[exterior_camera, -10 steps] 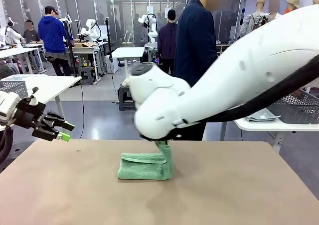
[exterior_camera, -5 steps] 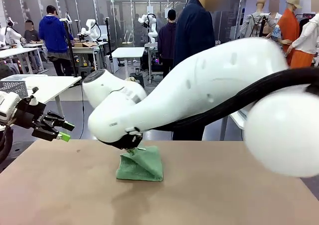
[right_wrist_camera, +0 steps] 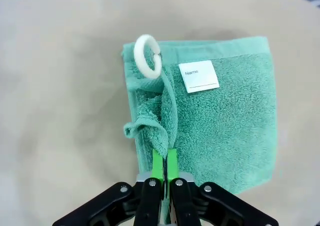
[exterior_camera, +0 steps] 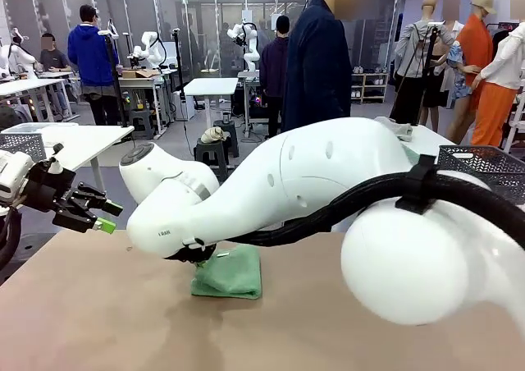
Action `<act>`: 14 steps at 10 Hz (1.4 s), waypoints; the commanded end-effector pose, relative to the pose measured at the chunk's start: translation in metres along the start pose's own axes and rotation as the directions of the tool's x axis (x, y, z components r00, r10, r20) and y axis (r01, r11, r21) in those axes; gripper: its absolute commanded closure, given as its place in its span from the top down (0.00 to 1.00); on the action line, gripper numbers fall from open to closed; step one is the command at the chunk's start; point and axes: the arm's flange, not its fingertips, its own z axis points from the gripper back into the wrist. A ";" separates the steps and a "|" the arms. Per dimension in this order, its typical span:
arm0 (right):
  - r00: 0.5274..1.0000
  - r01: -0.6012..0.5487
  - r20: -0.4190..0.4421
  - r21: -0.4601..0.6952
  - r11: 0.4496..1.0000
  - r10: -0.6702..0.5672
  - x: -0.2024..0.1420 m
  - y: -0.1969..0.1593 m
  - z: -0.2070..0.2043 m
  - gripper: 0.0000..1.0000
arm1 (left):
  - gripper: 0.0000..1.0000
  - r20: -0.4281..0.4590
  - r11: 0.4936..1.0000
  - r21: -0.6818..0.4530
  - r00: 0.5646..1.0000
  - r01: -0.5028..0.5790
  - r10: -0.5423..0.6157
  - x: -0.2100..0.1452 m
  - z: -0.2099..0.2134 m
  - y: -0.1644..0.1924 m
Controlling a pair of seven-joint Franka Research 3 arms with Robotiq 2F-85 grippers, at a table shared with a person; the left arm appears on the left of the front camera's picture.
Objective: Fold the towels and place them in the basket.
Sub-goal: When a person lays out a Towel with hook on the table, fold it in half twice.
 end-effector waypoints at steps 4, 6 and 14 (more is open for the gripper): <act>0.998 0.064 -0.025 0.018 0.998 -0.063 -0.001 0.008 0.006 0.25 | 0.74 0.004 1.000 0.001 1.000 0.002 -0.002 0.001 0.001 0.000; 0.995 0.084 -0.051 0.059 0.995 -0.081 0.006 -0.007 0.021 0.44 | 0.74 0.004 1.000 0.001 1.000 0.002 -0.002 0.001 0.001 0.000; 0.960 0.042 -0.273 0.350 0.936 0.059 0.043 -0.234 0.051 0.44 | 0.74 0.004 1.000 0.001 1.000 0.002 -0.002 0.001 0.001 0.000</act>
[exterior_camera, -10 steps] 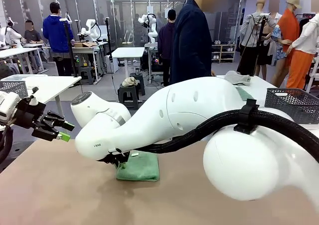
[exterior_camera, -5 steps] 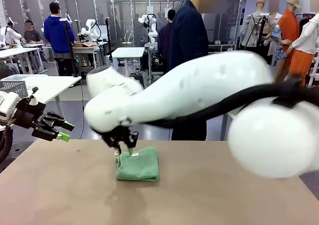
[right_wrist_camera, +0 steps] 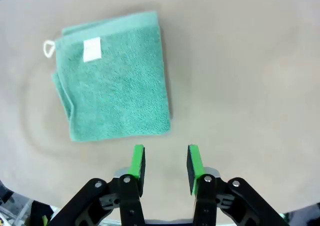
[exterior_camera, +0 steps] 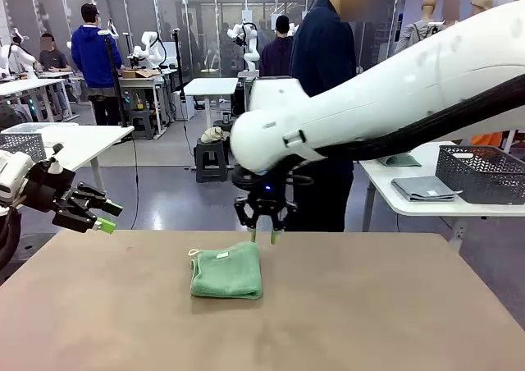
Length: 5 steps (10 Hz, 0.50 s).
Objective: Fold the towels and place them in the basket.
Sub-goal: When a person lays out a Towel with hook on the table, fold it in half twice.
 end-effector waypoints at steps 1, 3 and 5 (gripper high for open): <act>1.000 -0.008 -0.002 0.118 0.993 0.008 -0.023 -0.024 -0.011 0.44 | 0.74 0.004 1.000 0.001 1.000 0.003 -0.003 0.001 0.001 0.000; 1.000 -0.022 0.007 0.144 0.989 0.021 -0.022 -0.028 -0.014 0.44 | 0.74 0.004 1.000 0.001 1.000 0.003 -0.003 0.001 0.001 0.000; 1.000 0.008 -0.006 0.107 0.994 -0.007 -0.014 -0.022 -0.014 0.44 | 0.74 0.004 1.000 0.001 1.000 0.003 -0.003 0.001 0.001 0.000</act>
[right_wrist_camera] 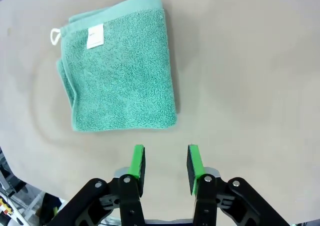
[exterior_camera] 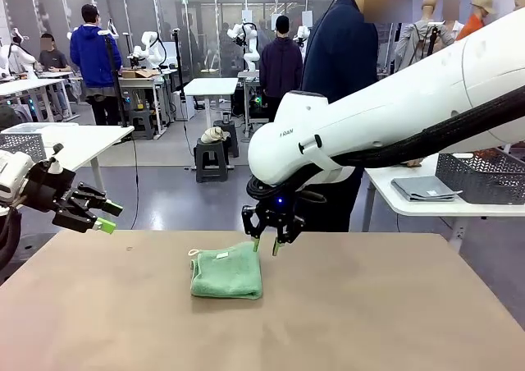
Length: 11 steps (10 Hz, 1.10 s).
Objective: Fold the towels and place them in the basket.
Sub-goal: When a person lays out a Towel with hook on the table, fold it in half twice, then place the folded Towel with hook on the right side of the table.
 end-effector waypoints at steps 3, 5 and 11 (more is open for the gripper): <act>1.000 0.007 -0.002 -0.008 1.000 -0.007 0.002 0.000 0.001 0.44 | 0.74 0.004 1.000 0.001 1.000 0.003 -0.003 0.001 0.001 0.000; 1.000 0.007 -0.002 -0.008 1.000 -0.007 0.002 0.000 0.001 0.44 | 0.74 0.004 1.000 0.001 1.000 0.003 -0.003 0.001 0.001 0.000; 1.000 0.007 -0.002 -0.008 1.000 -0.007 0.002 0.000 0.001 0.44 | 0.74 0.004 1.000 0.001 1.000 0.003 -0.003 0.001 0.001 0.000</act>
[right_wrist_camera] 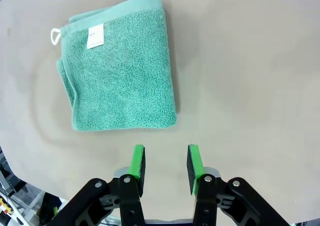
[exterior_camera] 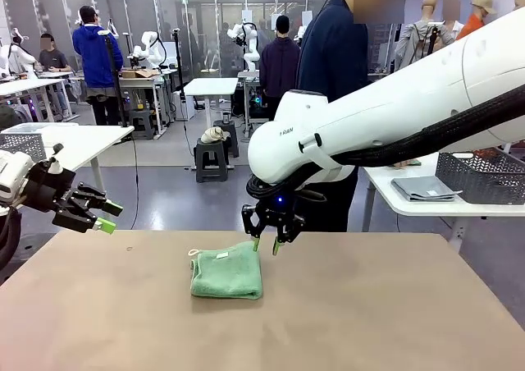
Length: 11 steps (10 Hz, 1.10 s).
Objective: Fold the towels and place them in the basket.
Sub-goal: Place the folded Towel with hook on the right side of the table.
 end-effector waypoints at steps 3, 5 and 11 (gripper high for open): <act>1.000 0.004 0.020 0.011 1.000 -0.004 0.003 0.001 -0.010 0.44 | 0.74 0.004 1.000 0.001 1.000 0.003 -0.003 0.001 0.001 0.000; 0.999 0.014 0.044 0.023 1.000 -0.014 0.008 0.003 -0.028 0.64 | 0.74 0.004 1.000 0.001 1.000 0.003 -0.003 0.001 0.001 0.000; 0.983 0.037 0.175 0.061 0.997 -0.047 0.023 0.000 -0.092 0.64 | 0.74 0.004 1.000 0.001 1.000 0.003 -0.003 0.001 0.001 0.000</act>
